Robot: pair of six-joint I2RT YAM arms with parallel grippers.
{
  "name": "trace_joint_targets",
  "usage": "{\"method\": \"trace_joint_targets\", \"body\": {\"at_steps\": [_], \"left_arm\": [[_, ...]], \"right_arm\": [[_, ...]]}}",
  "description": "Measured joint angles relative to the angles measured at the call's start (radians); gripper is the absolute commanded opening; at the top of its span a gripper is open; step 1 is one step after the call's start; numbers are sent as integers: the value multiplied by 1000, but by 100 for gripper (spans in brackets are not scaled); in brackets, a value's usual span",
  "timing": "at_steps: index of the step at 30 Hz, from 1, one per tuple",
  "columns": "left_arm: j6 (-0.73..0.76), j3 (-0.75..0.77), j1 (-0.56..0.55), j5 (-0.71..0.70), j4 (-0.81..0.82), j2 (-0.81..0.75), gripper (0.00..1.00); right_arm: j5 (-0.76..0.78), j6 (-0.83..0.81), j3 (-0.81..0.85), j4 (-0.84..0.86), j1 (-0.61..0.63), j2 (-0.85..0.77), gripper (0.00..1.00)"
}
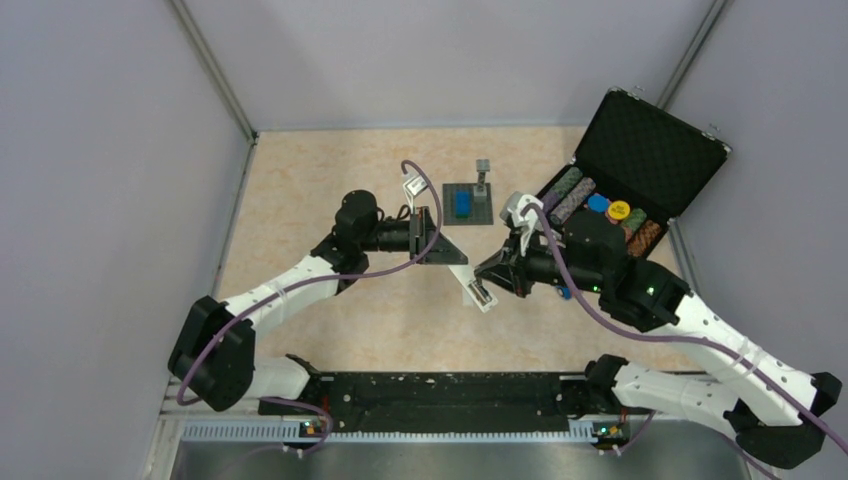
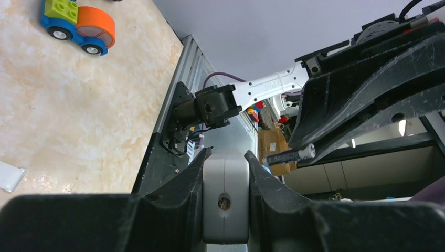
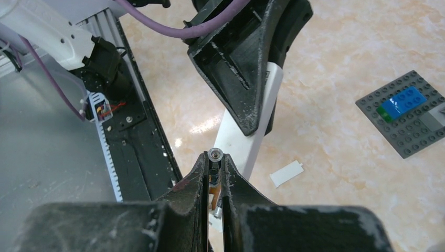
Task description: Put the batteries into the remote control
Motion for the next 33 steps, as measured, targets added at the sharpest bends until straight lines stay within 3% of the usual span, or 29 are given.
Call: {"method": "trace_joint_targets", "body": {"at_steps": [13, 33], "left_arm": [[16, 4, 3, -3, -11, -2, 0], [33, 4, 5, -6, -39, -11, 0]], "right_arm": [[12, -41, 8, -34, 82, 59, 0], [80, -60, 7, -74, 93, 112, 0]]}}
